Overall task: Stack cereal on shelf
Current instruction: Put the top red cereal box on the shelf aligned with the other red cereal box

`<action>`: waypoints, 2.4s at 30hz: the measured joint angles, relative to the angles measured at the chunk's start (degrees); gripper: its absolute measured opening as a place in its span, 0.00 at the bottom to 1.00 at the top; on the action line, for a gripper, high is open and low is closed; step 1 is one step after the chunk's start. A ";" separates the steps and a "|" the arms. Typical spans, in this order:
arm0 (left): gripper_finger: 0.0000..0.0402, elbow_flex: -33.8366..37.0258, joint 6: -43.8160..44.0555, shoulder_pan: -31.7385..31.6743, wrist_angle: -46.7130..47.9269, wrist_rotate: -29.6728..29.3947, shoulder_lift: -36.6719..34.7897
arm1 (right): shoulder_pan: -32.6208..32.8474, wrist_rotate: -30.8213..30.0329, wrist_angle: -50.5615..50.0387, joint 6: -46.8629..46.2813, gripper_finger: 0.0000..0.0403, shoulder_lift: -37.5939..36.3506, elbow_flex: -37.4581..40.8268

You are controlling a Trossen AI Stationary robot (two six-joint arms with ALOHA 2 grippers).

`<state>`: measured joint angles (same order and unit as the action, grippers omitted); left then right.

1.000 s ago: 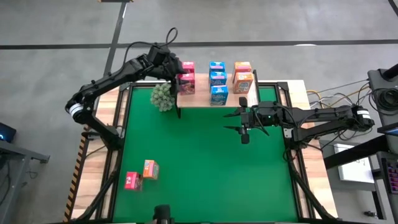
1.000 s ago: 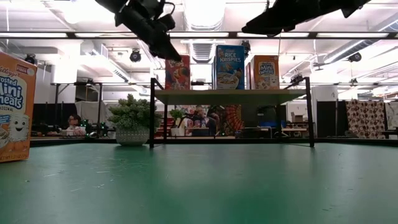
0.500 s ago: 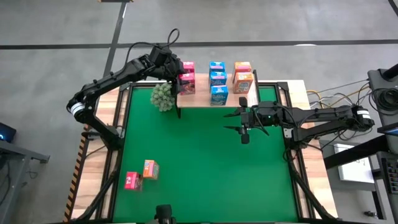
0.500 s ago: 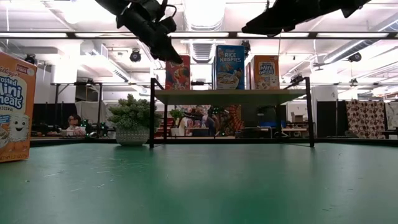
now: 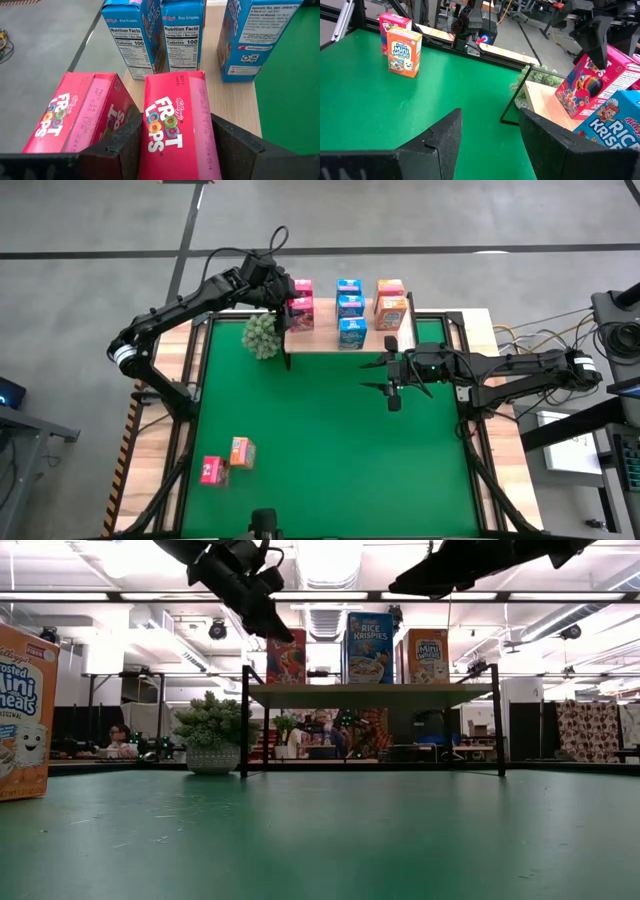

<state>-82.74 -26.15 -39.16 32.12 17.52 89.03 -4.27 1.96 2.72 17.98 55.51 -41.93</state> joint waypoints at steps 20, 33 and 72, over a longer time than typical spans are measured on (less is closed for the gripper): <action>0.58 -1.89 -0.33 0.18 2.37 -0.20 -2.71 | 0.00 0.00 -0.72 0.00 0.46 0.00 0.00; 0.58 -13.03 0.53 2.83 20.57 -2.95 -3.82 | 0.00 -0.02 -0.74 -0.71 0.46 -0.02 0.00; 0.07 -3.45 0.75 5.70 14.41 -19.95 -5.79 | 0.00 -0.02 -1.42 -1.95 0.46 -0.02 0.00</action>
<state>-86.19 -25.41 -33.45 46.53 -2.43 83.24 -4.27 1.93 1.30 16.03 55.48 -41.93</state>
